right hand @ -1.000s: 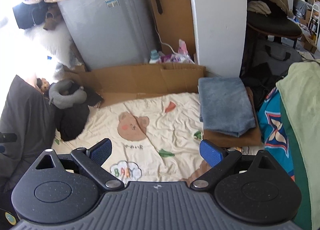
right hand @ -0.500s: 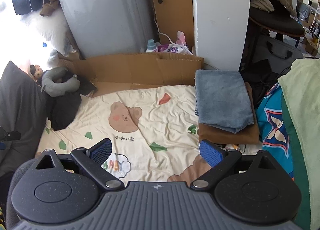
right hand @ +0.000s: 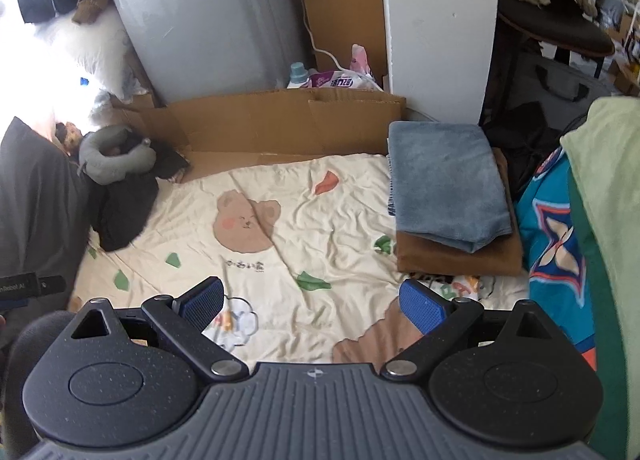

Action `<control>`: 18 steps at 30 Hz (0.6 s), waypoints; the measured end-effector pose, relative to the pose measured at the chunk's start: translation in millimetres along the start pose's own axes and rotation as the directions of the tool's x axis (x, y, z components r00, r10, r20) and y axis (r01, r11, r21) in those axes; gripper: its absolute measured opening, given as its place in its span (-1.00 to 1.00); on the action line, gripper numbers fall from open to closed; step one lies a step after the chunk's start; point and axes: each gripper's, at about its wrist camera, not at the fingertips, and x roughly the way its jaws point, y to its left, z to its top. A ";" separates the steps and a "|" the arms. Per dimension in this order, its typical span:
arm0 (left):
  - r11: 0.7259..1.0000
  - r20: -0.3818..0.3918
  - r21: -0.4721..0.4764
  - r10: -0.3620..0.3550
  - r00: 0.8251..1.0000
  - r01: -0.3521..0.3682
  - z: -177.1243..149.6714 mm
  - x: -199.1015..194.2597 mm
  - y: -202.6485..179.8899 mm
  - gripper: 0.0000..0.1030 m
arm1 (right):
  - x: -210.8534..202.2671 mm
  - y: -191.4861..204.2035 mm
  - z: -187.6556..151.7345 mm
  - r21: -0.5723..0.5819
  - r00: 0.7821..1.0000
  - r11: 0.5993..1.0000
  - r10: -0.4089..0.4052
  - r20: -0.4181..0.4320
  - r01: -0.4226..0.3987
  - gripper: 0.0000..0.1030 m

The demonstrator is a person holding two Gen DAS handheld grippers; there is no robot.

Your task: Fold clothes

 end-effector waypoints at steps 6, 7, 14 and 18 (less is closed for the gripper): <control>1.000 -0.012 0.006 -0.005 1.000 0.005 -0.6 2.5 -7.3 0.99 | 14.1 2.7 5.2 -0.018 0.998 0.999 0.030 -0.049 -0.031 0.90; 1.000 -0.020 0.011 -0.001 1.000 0.001 -1.8 3.4 -9.3 0.99 | 16.5 2.9 6.1 -0.017 0.998 0.999 0.039 -0.057 -0.040 0.90; 0.999 -0.055 0.032 -0.029 0.998 0.030 -14.9 5.0 -21.9 0.99 | 26.9 1.0 7.7 0.020 0.994 0.999 0.048 -0.102 -0.046 0.90; 0.999 -0.050 0.047 -0.026 0.998 0.028 -12.5 5.8 -25.8 0.99 | 27.6 -0.3 7.1 0.019 0.994 0.999 0.038 -0.105 -0.037 0.90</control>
